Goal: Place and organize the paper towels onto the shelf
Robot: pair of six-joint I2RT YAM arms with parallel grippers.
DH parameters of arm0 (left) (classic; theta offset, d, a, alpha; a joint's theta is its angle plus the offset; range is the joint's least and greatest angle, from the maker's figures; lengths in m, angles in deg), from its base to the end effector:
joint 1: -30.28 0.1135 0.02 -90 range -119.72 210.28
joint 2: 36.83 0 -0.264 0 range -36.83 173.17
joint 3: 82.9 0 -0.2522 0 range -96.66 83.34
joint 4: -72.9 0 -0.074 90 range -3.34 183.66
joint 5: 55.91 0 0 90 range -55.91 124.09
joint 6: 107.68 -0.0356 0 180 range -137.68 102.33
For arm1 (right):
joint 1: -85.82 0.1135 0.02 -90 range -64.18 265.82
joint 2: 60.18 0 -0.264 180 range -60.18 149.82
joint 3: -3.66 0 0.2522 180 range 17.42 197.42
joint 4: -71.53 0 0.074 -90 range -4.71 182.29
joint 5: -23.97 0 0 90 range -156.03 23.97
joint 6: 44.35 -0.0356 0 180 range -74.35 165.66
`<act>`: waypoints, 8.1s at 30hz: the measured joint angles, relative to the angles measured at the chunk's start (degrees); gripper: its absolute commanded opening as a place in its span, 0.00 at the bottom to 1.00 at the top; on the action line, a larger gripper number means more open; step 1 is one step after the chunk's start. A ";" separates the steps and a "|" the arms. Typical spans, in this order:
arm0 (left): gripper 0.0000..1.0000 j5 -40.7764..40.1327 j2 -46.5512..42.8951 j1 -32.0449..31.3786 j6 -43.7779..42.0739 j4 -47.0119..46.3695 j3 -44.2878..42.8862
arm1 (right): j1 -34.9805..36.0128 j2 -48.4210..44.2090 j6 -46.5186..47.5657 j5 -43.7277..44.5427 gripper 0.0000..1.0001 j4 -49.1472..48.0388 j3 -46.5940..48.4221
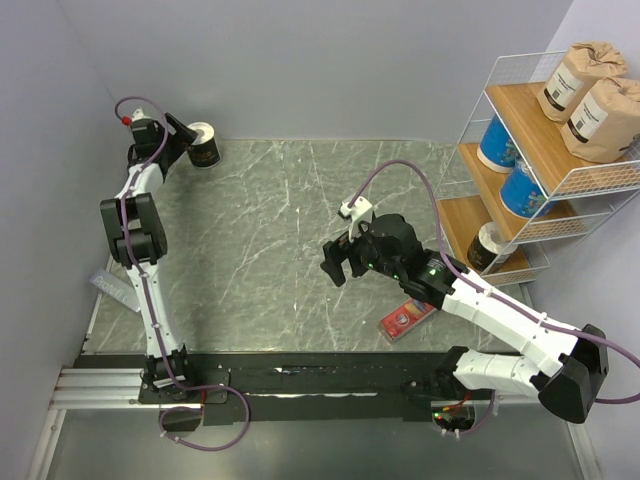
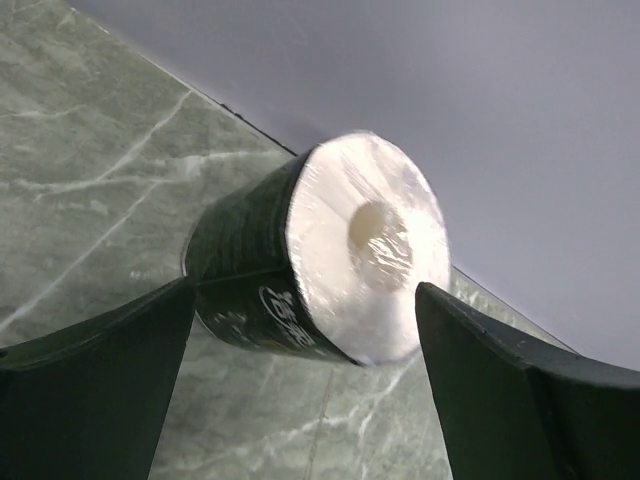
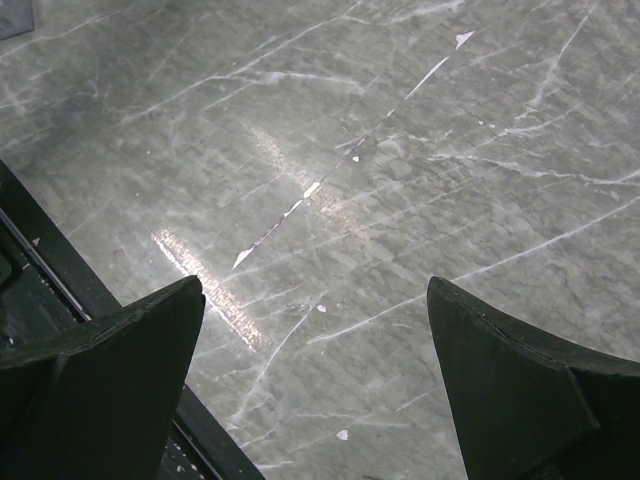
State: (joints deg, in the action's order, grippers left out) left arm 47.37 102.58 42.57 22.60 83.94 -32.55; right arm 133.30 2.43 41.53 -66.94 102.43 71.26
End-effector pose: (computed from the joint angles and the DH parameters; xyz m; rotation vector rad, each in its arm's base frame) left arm 0.5593 0.1135 0.2039 -0.7256 1.8239 -0.5475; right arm 0.1674 0.1834 0.3220 -0.7753 1.9223 0.5795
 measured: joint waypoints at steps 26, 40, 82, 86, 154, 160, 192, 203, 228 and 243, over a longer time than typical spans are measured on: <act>0.78 -0.17 9.53 0.00 2.67 -2.73 -9.57 | 0.00 1.88 1.05 3.06 1.00 -0.09 0.00; 0.61 3.50 3.37 -0.74 2.19 -2.45 -1.05 | 0.00 2.43 1.09 3.28 0.99 0.26 0.20; 0.96 5.64 -45.66 -38.01 -0.90 2.23 46.05 | 0.00 -17.55 -9.57 13.42 0.99 14.64 -4.96; 0.96 -0.46 -52.57 -36.30 -3.43 8.39 44.98 | 0.00 -12.98 -9.77 12.59 0.99 14.34 -3.17; 0.97 -22.23 -98.25 -34.27 -15.34 21.20 66.23 | -11.82 40.72 8.83 31.45 0.39 12.83 24.76; 0.97 -22.23 -98.20 -34.29 -15.34 21.20 66.23 | -21.18 37.07 15.65 35.21 0.39 8.92 17.77; 0.96 -22.62 -97.53 -34.40 -15.34 21.24 66.23 | -39.71 39.91 30.99 36.17 0.54 -7.54 12.59; 0.97 -22.64 -97.55 -34.51 -15.32 21.24 66.23 | -39.76 40.81 34.53 43.95 0.63 -8.98 12.74; 0.96 -21.92 -100.24 -34.82 -15.50 20.28 66.47 | -16.46 14.43 14.08 36.54 1.00 9.42 14.10; 0.97 -13.70 -104.35 -35.43 -17.22 15.26 68.85 | -11.08 -19.39 -6.16 8.48 0.99 11.78 7.93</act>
State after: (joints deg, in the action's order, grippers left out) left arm 33.67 -1.76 7.14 5.37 99.20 36.30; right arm 122.22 -16.96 35.37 -58.46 114.22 79.20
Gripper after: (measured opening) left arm 0.966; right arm 0.994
